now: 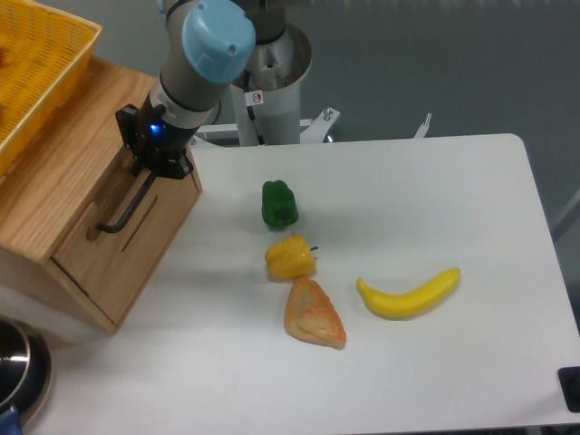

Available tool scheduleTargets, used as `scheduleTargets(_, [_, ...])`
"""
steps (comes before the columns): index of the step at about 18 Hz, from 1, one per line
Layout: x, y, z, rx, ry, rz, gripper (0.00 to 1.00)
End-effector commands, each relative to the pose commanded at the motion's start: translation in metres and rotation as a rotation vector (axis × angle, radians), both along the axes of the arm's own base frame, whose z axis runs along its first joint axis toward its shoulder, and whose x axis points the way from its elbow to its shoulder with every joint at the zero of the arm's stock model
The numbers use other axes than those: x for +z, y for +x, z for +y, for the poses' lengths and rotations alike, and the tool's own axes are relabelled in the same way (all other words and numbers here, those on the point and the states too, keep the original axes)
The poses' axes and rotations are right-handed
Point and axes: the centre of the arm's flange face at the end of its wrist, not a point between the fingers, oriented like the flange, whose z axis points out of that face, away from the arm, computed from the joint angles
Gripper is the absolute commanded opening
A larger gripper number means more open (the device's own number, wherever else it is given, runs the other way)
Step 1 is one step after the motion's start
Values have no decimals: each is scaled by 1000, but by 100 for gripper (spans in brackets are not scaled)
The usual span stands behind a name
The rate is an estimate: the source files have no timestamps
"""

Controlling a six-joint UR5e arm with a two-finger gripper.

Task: Slide the top drawer open
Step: 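Lower the gripper onto the black drawer handle and close on it, then pull the handle outward from the cabinet, sliding the drawer open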

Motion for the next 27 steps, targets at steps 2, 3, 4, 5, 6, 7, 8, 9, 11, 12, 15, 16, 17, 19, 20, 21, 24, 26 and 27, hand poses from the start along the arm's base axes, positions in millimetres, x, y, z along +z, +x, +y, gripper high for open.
scheduleTargets(2, [-3,1,2,-3,-5,-4,0])
scheduleTargets(3, [-4,1,2,-3,-7,-5,0])
scheduleTargets(4, [-6,0,4,-3,-9,-7,0])
scheduleTargets(5, [-7,0,4,-3,-10,-8,0])
scheduleTargets(6, [-8,-1,4,-3,-12,-10,0])
scheduleTargets(7, [-10,-1,5,-5,-15,-12,0])
scheduleTargets(8, [-10,-1,5,-5,-15,-12,0])
scheduleTargets(9, [-11,-1,6,-6,-15,-13,0])
scheduleTargets(11, [-11,-1,6,-6,-14,-12,0])
scheduleTargets(12, [-13,-3,7,-5,-18,-15,0])
scheduleTargets(15, [-14,-3,7,-5,-20,-15,0])
scheduleTargets(16, [-14,-3,7,-5,-19,-14,0])
scheduleTargets(17, [-14,-4,8,-5,-19,-14,0])
scheduleTargets(19, [-16,-6,8,-2,-21,-16,0])
scheduleTargets(20, [-16,-6,8,-2,-21,-16,0])
scheduleTargets(21, [-16,-7,8,0,-21,-16,0])
scheduleTargets(24, [-16,-8,7,3,-22,-15,0])
scheduleTargets(26, [-15,-10,6,5,-22,-13,0])
scheduleTargets(27, [-15,-11,6,7,-22,-12,0])
